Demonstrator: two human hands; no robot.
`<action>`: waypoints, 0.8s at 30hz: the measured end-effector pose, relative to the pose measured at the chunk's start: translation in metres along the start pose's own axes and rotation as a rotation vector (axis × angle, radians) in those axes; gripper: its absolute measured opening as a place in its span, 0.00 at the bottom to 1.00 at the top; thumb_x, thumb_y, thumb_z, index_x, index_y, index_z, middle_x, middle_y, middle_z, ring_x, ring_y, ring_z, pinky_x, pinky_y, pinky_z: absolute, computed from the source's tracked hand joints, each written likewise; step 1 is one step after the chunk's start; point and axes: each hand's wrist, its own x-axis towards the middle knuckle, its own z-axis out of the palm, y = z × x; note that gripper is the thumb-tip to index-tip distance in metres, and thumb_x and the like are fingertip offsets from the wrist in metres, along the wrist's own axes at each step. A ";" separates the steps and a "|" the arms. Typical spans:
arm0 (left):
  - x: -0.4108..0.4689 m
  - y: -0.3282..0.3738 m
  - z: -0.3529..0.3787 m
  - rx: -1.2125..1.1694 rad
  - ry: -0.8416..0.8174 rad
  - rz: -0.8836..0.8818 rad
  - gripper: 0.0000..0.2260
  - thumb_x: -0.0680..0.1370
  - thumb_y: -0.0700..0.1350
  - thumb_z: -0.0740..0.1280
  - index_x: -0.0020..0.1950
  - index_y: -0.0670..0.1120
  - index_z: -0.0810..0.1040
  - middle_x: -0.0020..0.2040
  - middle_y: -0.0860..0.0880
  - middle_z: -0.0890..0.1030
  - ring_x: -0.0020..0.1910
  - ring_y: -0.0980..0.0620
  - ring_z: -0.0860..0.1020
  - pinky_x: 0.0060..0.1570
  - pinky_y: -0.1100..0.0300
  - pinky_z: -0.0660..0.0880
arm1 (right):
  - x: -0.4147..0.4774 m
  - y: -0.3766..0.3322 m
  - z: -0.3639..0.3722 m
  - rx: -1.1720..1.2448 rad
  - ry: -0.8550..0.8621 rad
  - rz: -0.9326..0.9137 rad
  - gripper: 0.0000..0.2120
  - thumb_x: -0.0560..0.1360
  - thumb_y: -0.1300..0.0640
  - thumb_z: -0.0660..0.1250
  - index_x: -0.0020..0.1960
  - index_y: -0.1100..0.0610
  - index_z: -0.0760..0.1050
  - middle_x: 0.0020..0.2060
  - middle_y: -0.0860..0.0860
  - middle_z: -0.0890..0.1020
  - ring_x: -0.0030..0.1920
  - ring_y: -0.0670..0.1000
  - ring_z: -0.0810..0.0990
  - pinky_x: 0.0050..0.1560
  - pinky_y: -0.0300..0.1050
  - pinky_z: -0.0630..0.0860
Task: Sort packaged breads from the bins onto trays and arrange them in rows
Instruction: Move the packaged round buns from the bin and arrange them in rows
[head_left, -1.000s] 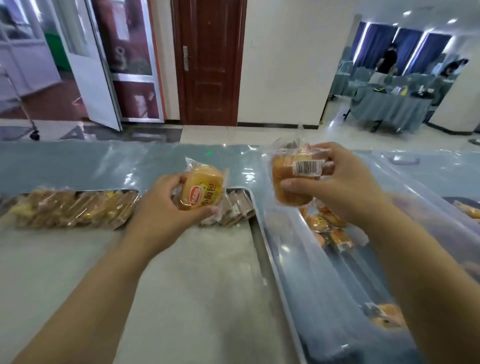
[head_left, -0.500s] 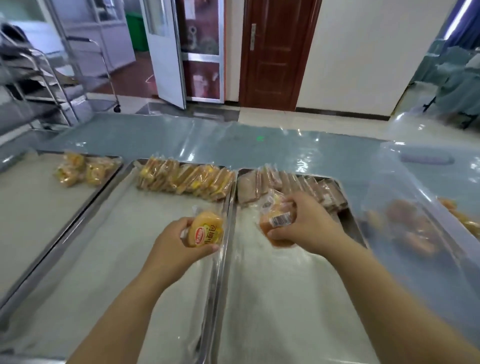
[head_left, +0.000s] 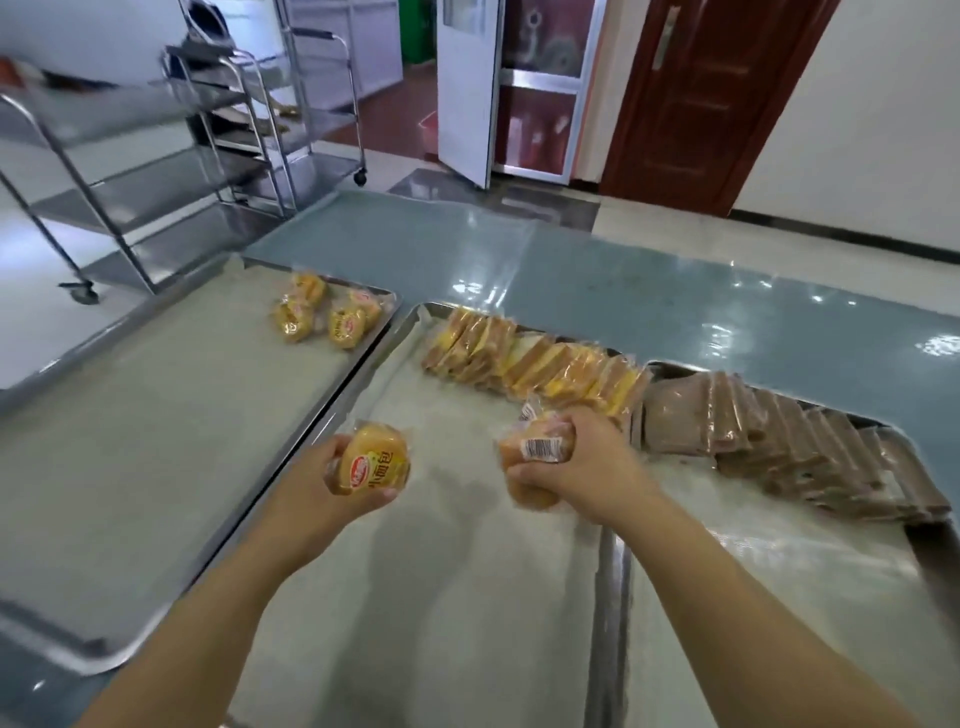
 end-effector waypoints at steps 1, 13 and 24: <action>0.010 -0.005 -0.013 -0.006 0.004 0.009 0.19 0.66 0.47 0.78 0.50 0.57 0.73 0.47 0.55 0.81 0.45 0.55 0.80 0.41 0.61 0.76 | 0.009 -0.012 0.012 0.003 0.004 0.000 0.32 0.59 0.40 0.78 0.56 0.49 0.70 0.51 0.47 0.74 0.47 0.48 0.75 0.46 0.45 0.75; 0.139 -0.081 -0.183 -0.001 0.013 0.054 0.18 0.68 0.47 0.76 0.47 0.60 0.70 0.46 0.56 0.79 0.43 0.56 0.79 0.38 0.63 0.73 | 0.112 -0.170 0.158 0.100 -0.002 0.049 0.38 0.51 0.26 0.70 0.50 0.51 0.73 0.44 0.51 0.79 0.40 0.50 0.79 0.36 0.45 0.75; 0.304 -0.106 -0.250 0.031 0.099 0.049 0.19 0.68 0.49 0.76 0.55 0.53 0.71 0.50 0.50 0.78 0.46 0.53 0.78 0.45 0.55 0.76 | 0.250 -0.291 0.211 -0.106 -0.073 -0.133 0.33 0.61 0.43 0.78 0.61 0.49 0.68 0.56 0.47 0.75 0.56 0.51 0.75 0.56 0.50 0.75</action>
